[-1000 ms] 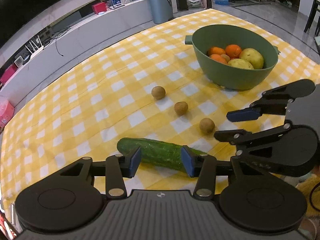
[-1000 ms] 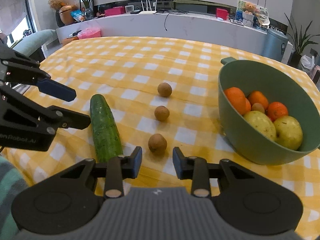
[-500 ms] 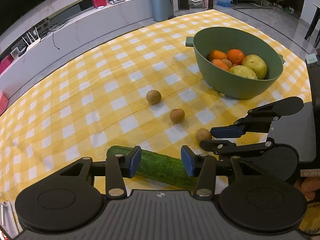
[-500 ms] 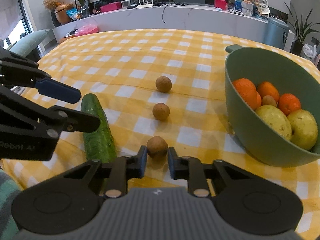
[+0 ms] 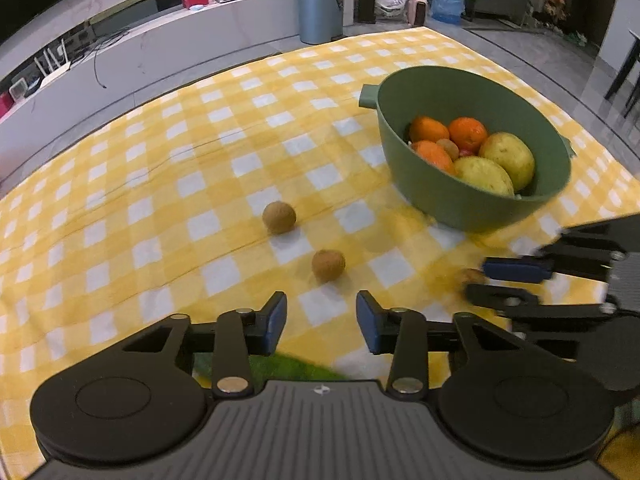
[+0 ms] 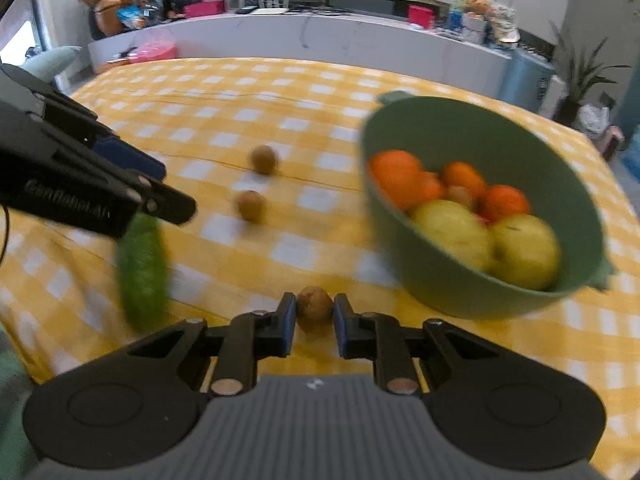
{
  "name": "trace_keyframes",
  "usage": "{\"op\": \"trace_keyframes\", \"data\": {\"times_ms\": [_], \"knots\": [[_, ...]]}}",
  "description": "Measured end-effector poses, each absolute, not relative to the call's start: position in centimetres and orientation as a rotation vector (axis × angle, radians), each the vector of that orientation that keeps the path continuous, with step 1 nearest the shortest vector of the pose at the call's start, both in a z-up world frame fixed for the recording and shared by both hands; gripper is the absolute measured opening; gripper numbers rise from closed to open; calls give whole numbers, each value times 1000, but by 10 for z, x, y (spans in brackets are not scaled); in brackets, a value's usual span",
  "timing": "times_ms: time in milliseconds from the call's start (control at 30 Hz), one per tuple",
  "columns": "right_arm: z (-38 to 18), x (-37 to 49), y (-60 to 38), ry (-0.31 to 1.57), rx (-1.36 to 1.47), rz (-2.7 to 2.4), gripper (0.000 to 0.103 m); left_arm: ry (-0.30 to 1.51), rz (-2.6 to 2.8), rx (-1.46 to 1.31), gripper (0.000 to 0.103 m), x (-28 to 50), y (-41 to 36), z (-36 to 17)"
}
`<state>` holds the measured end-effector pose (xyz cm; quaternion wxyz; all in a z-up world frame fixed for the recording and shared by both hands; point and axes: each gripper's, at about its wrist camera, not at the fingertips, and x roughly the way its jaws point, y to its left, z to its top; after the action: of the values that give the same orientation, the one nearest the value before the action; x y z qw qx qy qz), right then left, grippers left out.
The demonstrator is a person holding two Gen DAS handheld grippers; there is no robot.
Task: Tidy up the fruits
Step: 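Grasp a brown kiwi with the right tool while the left tool grasps another kiwi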
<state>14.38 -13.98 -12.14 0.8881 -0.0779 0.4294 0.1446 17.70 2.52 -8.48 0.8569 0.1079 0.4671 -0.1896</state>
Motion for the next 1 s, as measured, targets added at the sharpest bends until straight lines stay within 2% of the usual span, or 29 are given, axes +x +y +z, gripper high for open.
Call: {"op": "trace_keyframes", "data": {"times_ms": [100,267,500,600,733,1000], "knots": [[-121,149,-153,908,-153,282,13,982,-385,211,37,186,17,-94],[-124,155,-159,904,-148,294,13,963,-393,220,36,191,7,-104],[-128,150,-157,904,-175,277,20,951,-397,182,33,194,2,-109],[-128,151,-162,924,-134,277,20,947,-395,185,28,196,1,-111],[-128,150,-161,939,-133,286,21,942,-402,197,15,194,-1,-111],[-134,144,-159,969,-117,285,23,956,-411,197,9,188,-3,-113]]}}
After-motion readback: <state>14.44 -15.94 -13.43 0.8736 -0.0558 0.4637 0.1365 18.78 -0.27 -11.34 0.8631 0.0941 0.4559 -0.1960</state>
